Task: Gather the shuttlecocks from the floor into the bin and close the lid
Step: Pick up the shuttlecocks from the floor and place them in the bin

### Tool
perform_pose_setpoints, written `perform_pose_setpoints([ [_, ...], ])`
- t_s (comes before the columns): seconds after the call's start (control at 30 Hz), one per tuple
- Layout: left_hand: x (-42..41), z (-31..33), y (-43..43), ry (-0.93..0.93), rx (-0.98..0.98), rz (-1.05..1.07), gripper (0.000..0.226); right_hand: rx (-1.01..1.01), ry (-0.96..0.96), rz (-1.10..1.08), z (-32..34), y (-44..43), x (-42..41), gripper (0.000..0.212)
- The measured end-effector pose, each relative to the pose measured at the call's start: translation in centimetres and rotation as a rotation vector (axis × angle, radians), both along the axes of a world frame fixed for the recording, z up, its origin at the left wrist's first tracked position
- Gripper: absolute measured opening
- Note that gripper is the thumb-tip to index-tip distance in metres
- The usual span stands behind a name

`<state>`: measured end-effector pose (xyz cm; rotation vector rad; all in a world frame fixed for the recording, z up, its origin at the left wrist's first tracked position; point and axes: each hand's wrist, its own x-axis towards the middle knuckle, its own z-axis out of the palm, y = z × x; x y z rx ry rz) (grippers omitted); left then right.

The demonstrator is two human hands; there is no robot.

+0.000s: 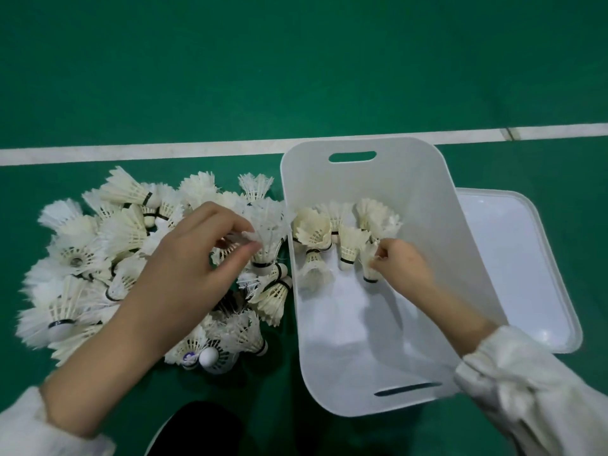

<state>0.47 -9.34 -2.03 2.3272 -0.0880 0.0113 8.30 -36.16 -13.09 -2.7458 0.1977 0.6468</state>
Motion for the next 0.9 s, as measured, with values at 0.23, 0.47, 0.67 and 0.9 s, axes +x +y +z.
perform_pose_setpoints([
  [0.23,0.5,-0.5,-0.1,-0.006,0.011,0.015,0.003,0.158,-0.073,-0.077,-1.3,-1.1,1.1,0.010],
  [0.47,0.7,-0.5,-0.6,-0.066,0.014,0.017,0.003,-0.047,-0.040,0.057,1.5,-0.9,-0.3,0.045],
  [0.67,0.7,0.0,-1.5,-0.065,0.016,-0.085,0.004,0.564,-0.439,0.444,11.8,5.8,-2.2,0.032],
  [0.9,0.9,0.7,-0.1,-0.164,-0.039,0.039,0.027,0.451,-0.388,0.537,13.2,10.0,-1.1,0.002],
])
